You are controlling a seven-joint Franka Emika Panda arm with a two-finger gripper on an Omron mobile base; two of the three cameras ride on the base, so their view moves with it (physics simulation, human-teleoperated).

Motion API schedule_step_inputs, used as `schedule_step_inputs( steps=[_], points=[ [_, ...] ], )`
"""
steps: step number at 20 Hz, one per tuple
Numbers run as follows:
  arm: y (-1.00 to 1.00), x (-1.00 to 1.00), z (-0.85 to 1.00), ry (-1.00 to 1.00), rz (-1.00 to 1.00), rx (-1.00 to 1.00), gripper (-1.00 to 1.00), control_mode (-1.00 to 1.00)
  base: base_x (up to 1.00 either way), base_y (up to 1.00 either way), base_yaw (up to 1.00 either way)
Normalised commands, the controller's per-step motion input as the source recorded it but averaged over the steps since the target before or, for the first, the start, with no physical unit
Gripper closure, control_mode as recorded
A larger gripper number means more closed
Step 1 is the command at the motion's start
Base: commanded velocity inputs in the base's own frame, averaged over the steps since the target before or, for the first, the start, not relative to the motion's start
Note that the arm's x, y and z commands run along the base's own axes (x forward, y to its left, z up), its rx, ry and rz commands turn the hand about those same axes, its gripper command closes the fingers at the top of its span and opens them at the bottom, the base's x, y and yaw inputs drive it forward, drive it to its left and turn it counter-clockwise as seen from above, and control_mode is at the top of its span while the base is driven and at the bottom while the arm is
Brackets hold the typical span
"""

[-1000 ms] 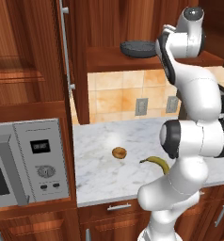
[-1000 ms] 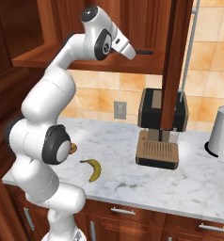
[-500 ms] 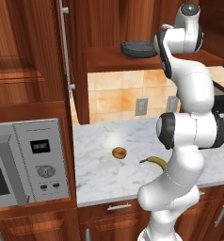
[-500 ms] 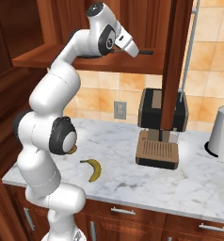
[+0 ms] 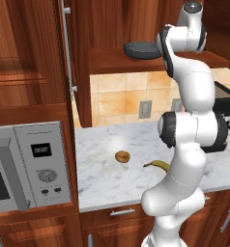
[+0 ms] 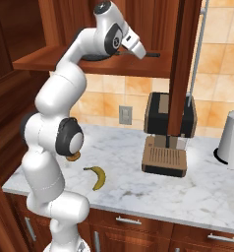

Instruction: Pick the pan from the cabinet and place it on the stove. Then turn on the stove burner for the pan.

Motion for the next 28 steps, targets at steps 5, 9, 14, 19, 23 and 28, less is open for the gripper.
schedule_step_inputs(
  steps=[5,9,14,19,23,28],
  points=[
    [-0.03,0.0,-0.18,0.05,-0.01,0.0,-1.0,-1.0,0.0,0.0,0.0],
    [0.0,0.01,-0.2,0.07,-0.03,0.0,-1.0,-1.0,0.0,0.0,0.0],
    [0.0,0.1,-0.21,0.08,-0.05,0.0,-1.0,-1.0,0.0,0.0,0.0],
    [0.02,0.07,-0.16,0.03,-0.02,0.0,-1.0,-1.0,0.0,0.0,0.0],
    [0.06,0.03,-0.18,0.0,0.0,0.0,1.0,-1.0,0.0,0.0,0.0],
    [0.0,0.0,-0.1,-0.08,0.0,0.05,1.0,-1.0,0.0,0.0,0.0]
  ],
)
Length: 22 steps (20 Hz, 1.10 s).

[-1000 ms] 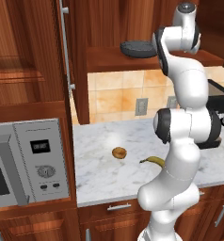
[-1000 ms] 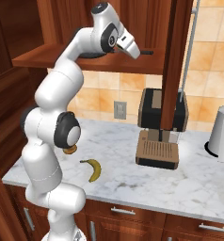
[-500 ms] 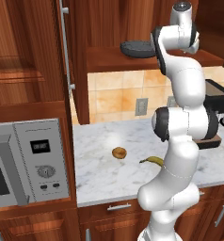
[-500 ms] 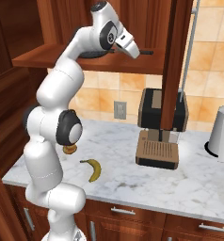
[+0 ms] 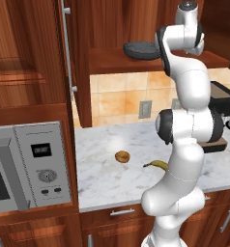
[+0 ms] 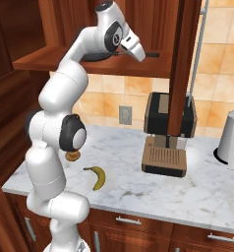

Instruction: Pick the pan from the cabinet and place it on the stove. Then turn on the stove burner for the pan.

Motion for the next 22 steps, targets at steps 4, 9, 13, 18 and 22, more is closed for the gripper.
schedule_step_inputs(
  steps=[4,9,13,18,22],
  points=[
    [0.01,0.0,-0.1,-0.2,0.0,0.11,1.0,-1.0,0.0,0.0,0.0],
    [0.07,0.0,-0.17,-0.22,0.0,0.04,1.0,-1.0,0.0,0.0,0.0],
    [0.09,0.0,-0.15,-0.22,0.0,0.05,1.0,-1.0,0.0,0.0,0.0],
    [0.17,-0.04,-0.04,-0.24,0.0,0.09,1.0,-1.0,0.0,0.0,0.0],
    [0.24,-0.21,0.0,-0.19,0.0,0.09,1.0,-1.0,0.0,0.0,0.0]
  ],
)
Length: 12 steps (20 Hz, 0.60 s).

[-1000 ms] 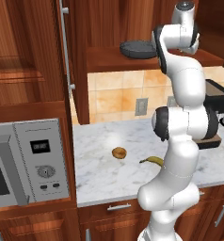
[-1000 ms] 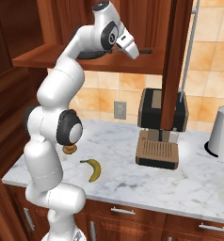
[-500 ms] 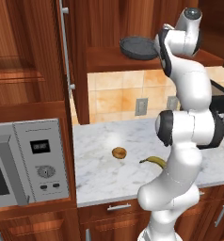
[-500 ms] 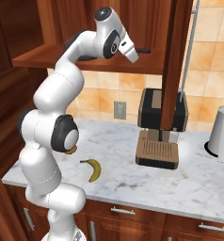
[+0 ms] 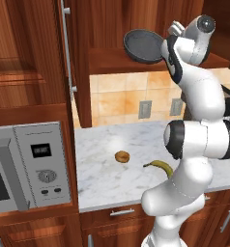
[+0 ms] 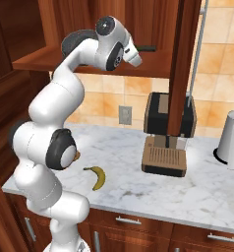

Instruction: Pick the pan from the cabinet and place it on the stove. Then turn on the stove burner for the pan.

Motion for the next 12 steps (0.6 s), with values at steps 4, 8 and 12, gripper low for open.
schedule_step_inputs(
  steps=[4,8,12],
  points=[
    [0.21,-0.52,0.0,-0.1,0.0,0.08,1.0,-1.0,0.0,0.0,0.0],
    [0.11,-0.74,0.06,-0.02,-0.04,0.06,1.0,-1.0,0.0,0.0,0.0],
    [0.04,-0.97,0.01,-0.02,-0.06,0.06,1.0,-1.0,0.0,0.0,0.0]
  ],
)
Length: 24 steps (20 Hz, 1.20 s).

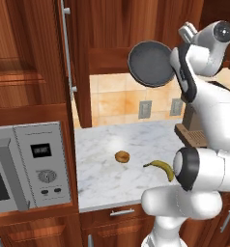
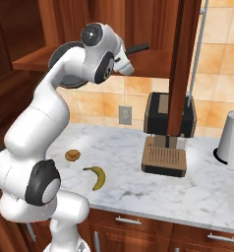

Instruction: Pick the pan from the cabinet and place it on the stove. Then turn on the stove burner for the pan.

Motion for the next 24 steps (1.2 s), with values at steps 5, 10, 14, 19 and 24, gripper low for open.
schedule_step_inputs(
  steps=[5,10,14,19,24],
  points=[
    [0.02,-1.0,0.01,-0.01,-0.06,0.06,1.0,-1.0,0.0,0.0,0.0],
    [0.05,-1.0,0.0,0.0,-0.09,0.08,1.0,-1.0,0.0,0.0,0.0],
    [0.08,-0.94,-0.1,0.0,-0.1,0.06,1.0,-1.0,0.0,0.0,0.0],
    [0.06,-0.83,-0.14,0.0,-0.05,0.01,1.0,-1.0,0.0,0.0,0.0],
    [0.04,-0.18,-0.01,0.01,-0.01,-0.01,1.0,-1.0,0.0,0.0,0.0]
  ],
)
